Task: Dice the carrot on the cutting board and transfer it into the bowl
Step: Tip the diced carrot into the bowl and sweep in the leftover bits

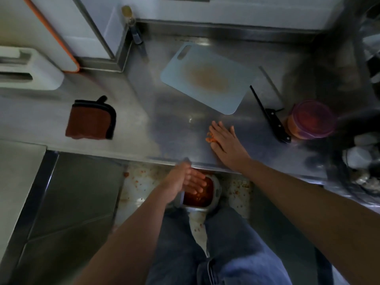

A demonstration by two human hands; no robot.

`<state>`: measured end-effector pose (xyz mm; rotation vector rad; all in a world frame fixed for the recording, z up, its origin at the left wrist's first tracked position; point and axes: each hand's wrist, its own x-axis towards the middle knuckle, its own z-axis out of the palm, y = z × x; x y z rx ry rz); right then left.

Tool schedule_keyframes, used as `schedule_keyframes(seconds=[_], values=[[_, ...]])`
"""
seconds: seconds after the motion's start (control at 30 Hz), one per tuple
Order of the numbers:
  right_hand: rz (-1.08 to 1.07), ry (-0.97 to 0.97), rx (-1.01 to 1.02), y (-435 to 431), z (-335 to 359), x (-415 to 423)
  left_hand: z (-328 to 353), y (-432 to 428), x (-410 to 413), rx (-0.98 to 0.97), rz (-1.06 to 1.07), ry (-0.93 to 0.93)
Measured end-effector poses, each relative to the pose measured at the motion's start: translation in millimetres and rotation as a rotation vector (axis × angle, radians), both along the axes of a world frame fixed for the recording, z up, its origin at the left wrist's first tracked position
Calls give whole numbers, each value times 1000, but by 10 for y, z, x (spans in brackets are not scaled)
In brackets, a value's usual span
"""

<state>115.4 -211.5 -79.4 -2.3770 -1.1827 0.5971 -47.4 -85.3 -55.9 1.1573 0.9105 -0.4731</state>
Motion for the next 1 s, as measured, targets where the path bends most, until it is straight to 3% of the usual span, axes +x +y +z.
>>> schedule_keyframes(seconds=[0.13, 0.3, 0.43, 0.67, 0.77, 0.83, 0.9, 1.0], values=[[70, 60, 103, -201, 68, 89, -163, -226, -101, -124, 65, 141], [207, 13, 89, -18, 57, 265, -375, -456, 24, -274, 399, 69], [332, -17, 70, -11, -42, 109, -409, -576, 118, -417, 539, 43], [362, -63, 149, -443, -40, -118, -436, -663, 172, -495, 580, 19], [167, -105, 189, -413, 1, -9, -485, -672, 171, -513, 537, 5], [-4, -85, 96, -382, -14, 122, -541, -658, 173, -514, 525, -2], [-30, -94, -36, -381, -73, 124, -577, -653, 187, -513, 520, -8], [4, -122, -1, -445, -160, -100, -600, -651, 205, -531, 546, -24]])
